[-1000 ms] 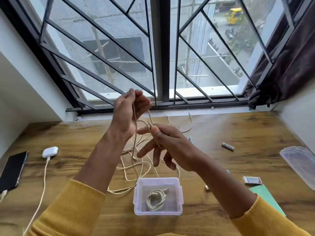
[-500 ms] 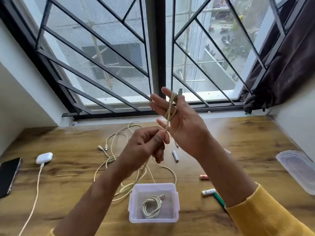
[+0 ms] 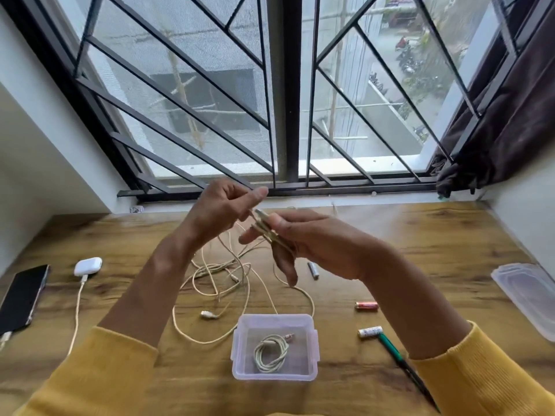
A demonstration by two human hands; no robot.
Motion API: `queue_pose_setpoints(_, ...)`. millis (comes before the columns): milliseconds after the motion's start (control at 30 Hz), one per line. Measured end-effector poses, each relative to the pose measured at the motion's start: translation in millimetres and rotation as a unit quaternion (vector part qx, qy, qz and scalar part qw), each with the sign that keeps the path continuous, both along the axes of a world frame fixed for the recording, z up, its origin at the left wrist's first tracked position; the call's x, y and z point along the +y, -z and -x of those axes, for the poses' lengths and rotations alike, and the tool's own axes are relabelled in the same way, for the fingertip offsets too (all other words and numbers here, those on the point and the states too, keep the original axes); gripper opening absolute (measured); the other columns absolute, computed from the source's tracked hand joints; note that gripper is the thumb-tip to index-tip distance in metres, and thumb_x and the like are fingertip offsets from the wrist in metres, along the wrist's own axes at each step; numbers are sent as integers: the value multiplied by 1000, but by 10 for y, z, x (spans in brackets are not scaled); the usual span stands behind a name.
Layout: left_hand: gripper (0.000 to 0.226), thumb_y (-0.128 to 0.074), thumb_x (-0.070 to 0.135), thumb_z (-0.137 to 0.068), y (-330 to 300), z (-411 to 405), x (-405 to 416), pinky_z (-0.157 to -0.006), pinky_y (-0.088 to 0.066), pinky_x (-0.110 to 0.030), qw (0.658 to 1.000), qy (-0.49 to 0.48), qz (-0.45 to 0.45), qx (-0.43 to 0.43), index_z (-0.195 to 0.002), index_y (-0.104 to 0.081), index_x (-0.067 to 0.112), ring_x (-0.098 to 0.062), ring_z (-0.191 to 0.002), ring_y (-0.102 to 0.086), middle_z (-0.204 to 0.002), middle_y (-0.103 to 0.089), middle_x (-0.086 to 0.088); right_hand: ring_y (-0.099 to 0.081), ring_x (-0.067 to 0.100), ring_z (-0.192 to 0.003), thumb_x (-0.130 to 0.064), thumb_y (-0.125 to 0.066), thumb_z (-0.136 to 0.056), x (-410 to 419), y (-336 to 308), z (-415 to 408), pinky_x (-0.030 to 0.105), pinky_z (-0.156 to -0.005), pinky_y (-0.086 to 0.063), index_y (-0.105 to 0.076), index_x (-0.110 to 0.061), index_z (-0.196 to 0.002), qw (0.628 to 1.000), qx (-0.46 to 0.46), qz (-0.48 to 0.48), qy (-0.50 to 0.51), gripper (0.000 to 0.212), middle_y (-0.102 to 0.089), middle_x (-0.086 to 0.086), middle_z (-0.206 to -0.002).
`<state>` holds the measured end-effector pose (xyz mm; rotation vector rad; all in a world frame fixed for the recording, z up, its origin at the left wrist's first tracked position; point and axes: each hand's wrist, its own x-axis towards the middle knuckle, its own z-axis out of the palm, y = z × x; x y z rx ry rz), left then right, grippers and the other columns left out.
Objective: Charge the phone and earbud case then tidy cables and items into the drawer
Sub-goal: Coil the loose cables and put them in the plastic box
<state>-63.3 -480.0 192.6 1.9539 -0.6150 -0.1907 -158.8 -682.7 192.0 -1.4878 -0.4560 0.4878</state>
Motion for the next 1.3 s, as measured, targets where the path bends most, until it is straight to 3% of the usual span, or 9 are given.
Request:
queue_pose_setpoints(200,28,-71,34,-101,-62,94,-53,-49,-43,-36,985,-26,-110,-130,-77,-80,23,-10,-48,-46,-53,-54,3,-75,35,-84,-32,-36,-115,114,154,-58,38,-87,-57,-60,-2,-133,984,43,76,155,43,-77,26,-102)
queue_pose_setpoints(433,14,-69,9,-102,115,369,-207,-58,-59,-34,994,-63,92,-14,-110,-81,12,-20,-58,-67,-75,-75,-9,-75,17,-109,-33,-36,-115,123,192,-171,19,-86,-54,-66,-21,-127,932,-1,-38,361,35,-79,5,-114)
queue_pose_setpoints(533,14,-67,14,-101,260,509,-302,-56,-57,-31,985,-41,162,47,-104,-81,12,-20,-56,-63,-71,-72,-10,-70,17,-122,-32,-30,-115,121,168,-235,35,-109,-46,-57,-21,-142,920,22,-165,353,39,-75,7,-127)
queue_pose_setpoints(633,24,-66,26,-96,441,561,-318,-55,-55,-28,980,3,171,98,-100,-81,8,-19,-54,-61,-68,-69,-8,-68,22,-126,-37,-21,-115,109,24,-219,36,-101,-46,-45,-14,-154,912,59,-296,279,51,-71,14,-133)
queue_pose_setpoints(733,38,-67,45,-100,604,476,-265,-55,-52,-27,983,9,152,104,-85,-81,13,-15,-53,-57,-63,-61,-2,-76,24,-102,-37,-17,-116,62,-45,-192,39,-102,-48,-50,-7,-148,913,51,-338,222,55,-79,10,-98)
queue_pose_setpoints(900,62,-54,62,-102,513,321,-121,-51,-45,-29,989,-3,110,98,-58,-54,18,-16,-48,-41,-53,-45,1,-52,15,-51,-32,-18,-116,-50,-64,-121,66,-124,-24,-59,0,-137,964,7,-251,85,56,-46,-2,-51)
queue_pose_setpoints(967,76,-50,60,-106,378,213,-49,-49,-41,-28,991,-18,91,97,-60,-53,-1,-16,-43,-39,-50,-45,0,-48,13,-46,-30,-25,-115,-58,-79,-77,49,-85,-60,-57,9,-136,981,14,-194,23,55,-43,-1,-49)
queue_pose_setpoints(1033,77,-57,60,-99,219,93,21,-43,-38,-23,997,-6,56,51,-63,-57,-9,-13,-39,-40,-48,-50,1,-48,11,-45,-27,-30,-114,-34,-62,-48,27,-54,-54,-54,14,-136,992,33,-123,-16,53,-46,3,-53)
queue_pose_setpoints(1300,33,-76,39,-97,-204,41,64,-48,-36,-24,983,-35,-129,-125,-68,-77,22,-4,-42,-42,-47,-54,8,-73,38,-72,-32,-34,-115,73,99,-29,26,-74,-56,-61,3,-130,987,37,95,122,47,-74,28,-83)
